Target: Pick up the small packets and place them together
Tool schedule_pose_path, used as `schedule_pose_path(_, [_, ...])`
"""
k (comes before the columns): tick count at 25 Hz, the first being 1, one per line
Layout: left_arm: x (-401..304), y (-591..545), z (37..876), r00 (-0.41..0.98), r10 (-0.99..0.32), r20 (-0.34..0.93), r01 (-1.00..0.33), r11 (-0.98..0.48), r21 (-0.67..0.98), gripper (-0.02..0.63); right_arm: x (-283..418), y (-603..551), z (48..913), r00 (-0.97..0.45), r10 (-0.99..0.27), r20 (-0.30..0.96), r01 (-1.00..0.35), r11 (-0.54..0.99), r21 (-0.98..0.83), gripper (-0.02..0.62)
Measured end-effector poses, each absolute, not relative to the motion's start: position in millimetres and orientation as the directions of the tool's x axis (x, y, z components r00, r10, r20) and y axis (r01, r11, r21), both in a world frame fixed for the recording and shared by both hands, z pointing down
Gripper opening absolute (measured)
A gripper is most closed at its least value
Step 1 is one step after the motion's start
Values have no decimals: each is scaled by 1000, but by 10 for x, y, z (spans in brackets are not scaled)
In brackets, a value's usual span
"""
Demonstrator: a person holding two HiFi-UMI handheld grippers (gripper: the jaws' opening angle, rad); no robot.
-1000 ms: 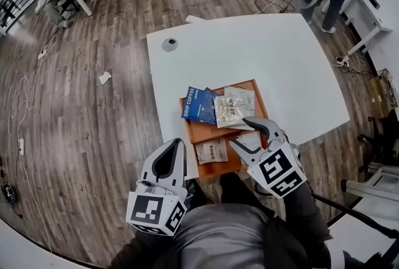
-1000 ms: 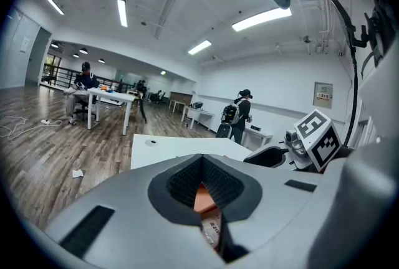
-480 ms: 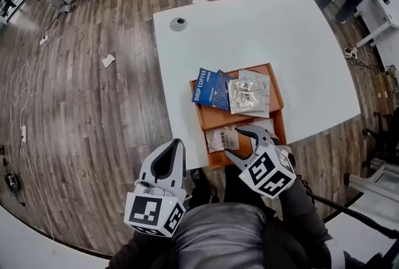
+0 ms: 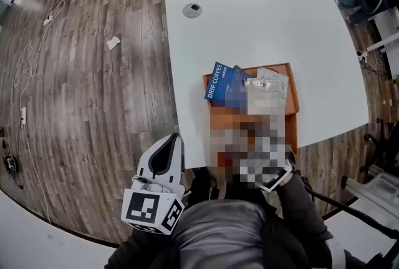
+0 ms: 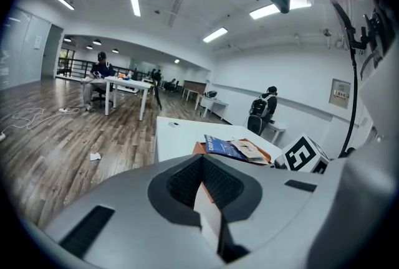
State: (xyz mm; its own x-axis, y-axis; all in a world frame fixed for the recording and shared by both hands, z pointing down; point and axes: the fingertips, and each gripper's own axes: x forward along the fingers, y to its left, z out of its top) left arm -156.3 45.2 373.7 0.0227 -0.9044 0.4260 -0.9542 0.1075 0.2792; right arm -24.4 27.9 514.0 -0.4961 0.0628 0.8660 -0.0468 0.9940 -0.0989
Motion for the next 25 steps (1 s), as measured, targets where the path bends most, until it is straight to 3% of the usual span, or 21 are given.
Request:
schedule_pose_path(5, [-1569,373,3764,32,-905,424,-953,101,287,2,-235,242,5166,-476,38,878,-38,997,-64,277])
schedule_pose_path(6, [-1565,362,3761,35,-905,423,-953,98,288,2,-239,233,5166,-475,34,879,-34,998,-57,252])
schedule_pose_path(8, [-1554,355,3756,41,-905,423,-953,92,288,2,-246,224,5163,-479,31,877,-35,998,-55,108])
schedule_pose_path(9, [-1548,358,3752,43,-906,422,-954,89,288,2,-249,228,5157,-482,32,875,-35,998,-56,94])
schedule_pose_path(25, [-1308,542,3357,97,-945,312,-964,-11,266,2,-182,555,4503,-572,-53,818,-50,998,31,71])
